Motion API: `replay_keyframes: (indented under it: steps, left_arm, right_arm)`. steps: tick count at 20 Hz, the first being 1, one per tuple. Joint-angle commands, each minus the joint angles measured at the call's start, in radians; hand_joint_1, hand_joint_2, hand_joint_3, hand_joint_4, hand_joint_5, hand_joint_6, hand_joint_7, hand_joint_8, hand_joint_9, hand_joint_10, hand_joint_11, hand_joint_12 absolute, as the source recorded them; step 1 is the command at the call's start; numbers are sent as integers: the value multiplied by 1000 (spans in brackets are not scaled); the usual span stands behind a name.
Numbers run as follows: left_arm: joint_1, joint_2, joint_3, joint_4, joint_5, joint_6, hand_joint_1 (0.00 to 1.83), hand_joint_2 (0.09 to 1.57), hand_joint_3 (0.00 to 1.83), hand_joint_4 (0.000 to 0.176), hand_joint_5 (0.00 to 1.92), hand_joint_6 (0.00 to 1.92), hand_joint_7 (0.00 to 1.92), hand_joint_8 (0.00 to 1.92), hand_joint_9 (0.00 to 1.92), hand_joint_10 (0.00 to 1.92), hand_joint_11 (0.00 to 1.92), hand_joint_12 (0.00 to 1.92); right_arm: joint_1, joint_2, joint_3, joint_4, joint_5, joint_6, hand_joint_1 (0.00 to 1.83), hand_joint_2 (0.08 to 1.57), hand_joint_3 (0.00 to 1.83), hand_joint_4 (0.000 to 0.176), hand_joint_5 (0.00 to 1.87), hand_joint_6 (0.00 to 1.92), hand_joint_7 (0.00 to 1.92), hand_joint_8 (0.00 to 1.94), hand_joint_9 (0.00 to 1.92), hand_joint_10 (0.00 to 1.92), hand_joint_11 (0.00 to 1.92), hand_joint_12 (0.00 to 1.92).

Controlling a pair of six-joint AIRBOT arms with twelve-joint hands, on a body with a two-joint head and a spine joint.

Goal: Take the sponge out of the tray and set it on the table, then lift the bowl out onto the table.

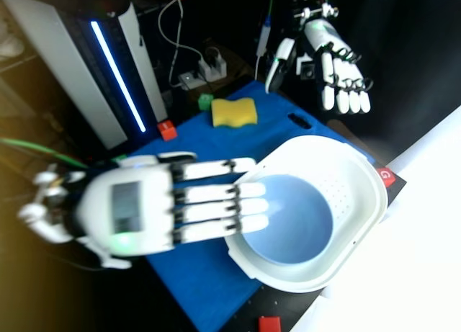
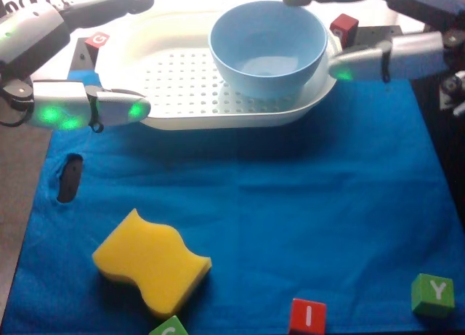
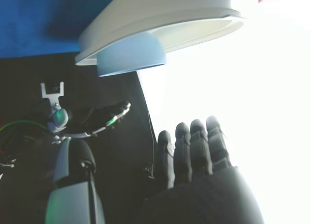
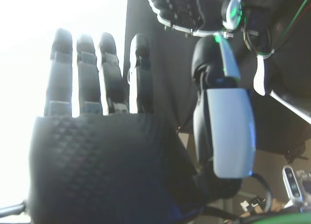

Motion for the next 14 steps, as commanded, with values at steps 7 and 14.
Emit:
replay_keyframes:
  steps: [7, 14]
  left_arm:
    - [-1, -19, 16, -25, -129, -2, 735, 921, 0, 80, 319, 10, 256, 7, 135, 7, 26, 82]
    - [-1, -29, 21, -25, -129, -2, 739, 926, 0, 77, 320, 5, 259, 4, 134, 2, 9, 99]
  right_arm:
    - [62, -99, 73, -35, -70, 8, 616, 1135, 0, 147, 357, 3, 183, 1, 104, 5, 0, 309]
    - [78, -164, 114, -127, -192, 8, 625, 1062, 0, 94, 395, 4, 258, 5, 124, 6, 0, 264]
